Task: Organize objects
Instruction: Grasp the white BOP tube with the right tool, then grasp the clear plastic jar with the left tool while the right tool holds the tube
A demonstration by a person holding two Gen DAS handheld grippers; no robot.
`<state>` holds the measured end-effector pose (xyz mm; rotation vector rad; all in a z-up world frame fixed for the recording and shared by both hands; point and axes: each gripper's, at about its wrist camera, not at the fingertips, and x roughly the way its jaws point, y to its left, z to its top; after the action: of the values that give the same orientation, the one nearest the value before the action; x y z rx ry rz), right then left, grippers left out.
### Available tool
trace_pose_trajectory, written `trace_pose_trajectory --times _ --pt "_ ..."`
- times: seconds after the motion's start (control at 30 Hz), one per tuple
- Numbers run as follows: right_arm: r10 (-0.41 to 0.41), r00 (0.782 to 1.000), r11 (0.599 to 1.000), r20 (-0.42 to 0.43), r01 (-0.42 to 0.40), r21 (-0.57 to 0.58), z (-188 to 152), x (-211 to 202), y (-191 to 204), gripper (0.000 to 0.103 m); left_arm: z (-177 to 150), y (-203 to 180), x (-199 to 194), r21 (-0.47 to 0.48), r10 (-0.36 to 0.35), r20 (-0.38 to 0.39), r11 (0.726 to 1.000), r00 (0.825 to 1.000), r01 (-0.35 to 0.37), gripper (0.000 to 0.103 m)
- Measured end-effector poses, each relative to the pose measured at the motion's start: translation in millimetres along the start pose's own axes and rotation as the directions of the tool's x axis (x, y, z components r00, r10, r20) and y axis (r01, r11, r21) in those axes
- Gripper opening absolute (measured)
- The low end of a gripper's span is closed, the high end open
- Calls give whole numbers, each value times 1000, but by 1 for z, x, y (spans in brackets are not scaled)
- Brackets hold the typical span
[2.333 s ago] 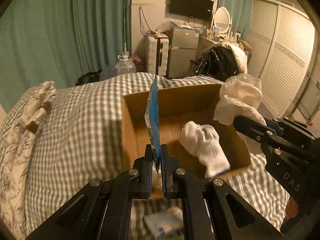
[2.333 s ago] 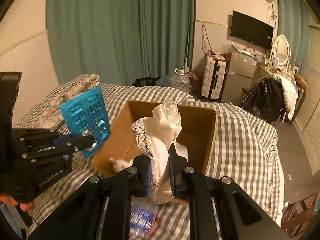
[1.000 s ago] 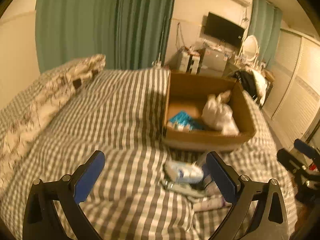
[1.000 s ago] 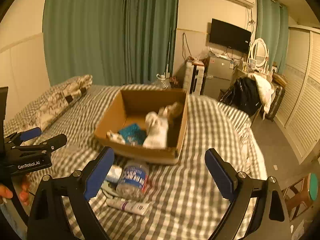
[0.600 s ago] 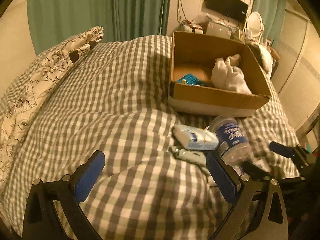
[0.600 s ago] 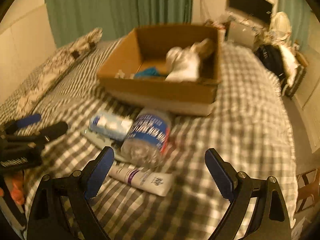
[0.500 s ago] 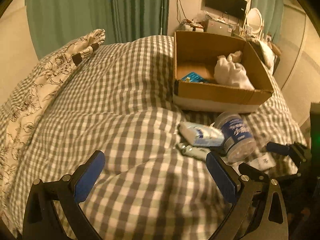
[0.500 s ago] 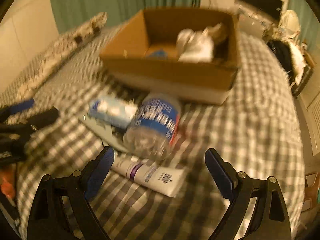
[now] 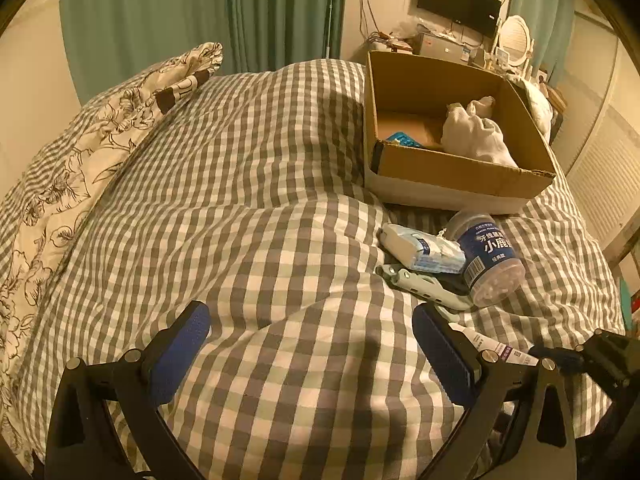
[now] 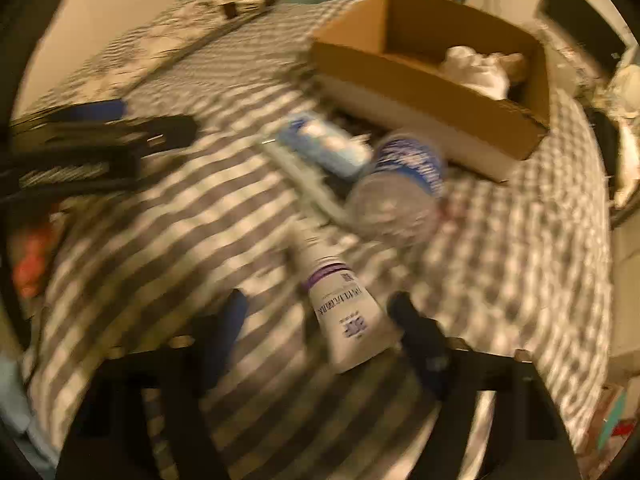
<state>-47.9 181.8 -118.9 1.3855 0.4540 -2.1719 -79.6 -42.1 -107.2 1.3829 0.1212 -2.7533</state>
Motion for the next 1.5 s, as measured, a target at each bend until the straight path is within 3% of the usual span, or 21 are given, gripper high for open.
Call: trace_pose_trajectory --times 0.1,0.27,0.33,0.47,0.6,0.9,1.23,1.5 --pt "-50 999 999 -21 50 -19 3 11 6 57 -2 1 -1 2 -7 -1 1000 1000 7 103" --pt "-64 997 998 -36 64 11 16 30 4 39 -6 2 -1 5 -12 -10 1000 1000 12 103" --pt "-64 997 998 -53 64 13 17 37 4 25 -7 1 -1 7 -11 -13 1000 1000 11 103" --pt "-58 998 998 -29 59 27 14 29 0 25 -7 -1 -2 11 -6 -15 1000 1000 6 103" --pt "-83 995 994 50 79 77 10 1 -13 25 -7 -10 -5 25 -9 -11 1000 1000 10 103" --pt "-236 952 957 194 193 215 5 -69 -69 25 8 -64 -6 59 -61 -13 996 998 62 103" --pt "-256 939 941 232 186 283 -5 -73 -112 25 24 -150 31 149 -107 -57 982 993 114 102" --pt "-209 947 941 242 128 313 -14 -62 -133 25 22 -180 77 186 -73 -149 977 986 100 85"
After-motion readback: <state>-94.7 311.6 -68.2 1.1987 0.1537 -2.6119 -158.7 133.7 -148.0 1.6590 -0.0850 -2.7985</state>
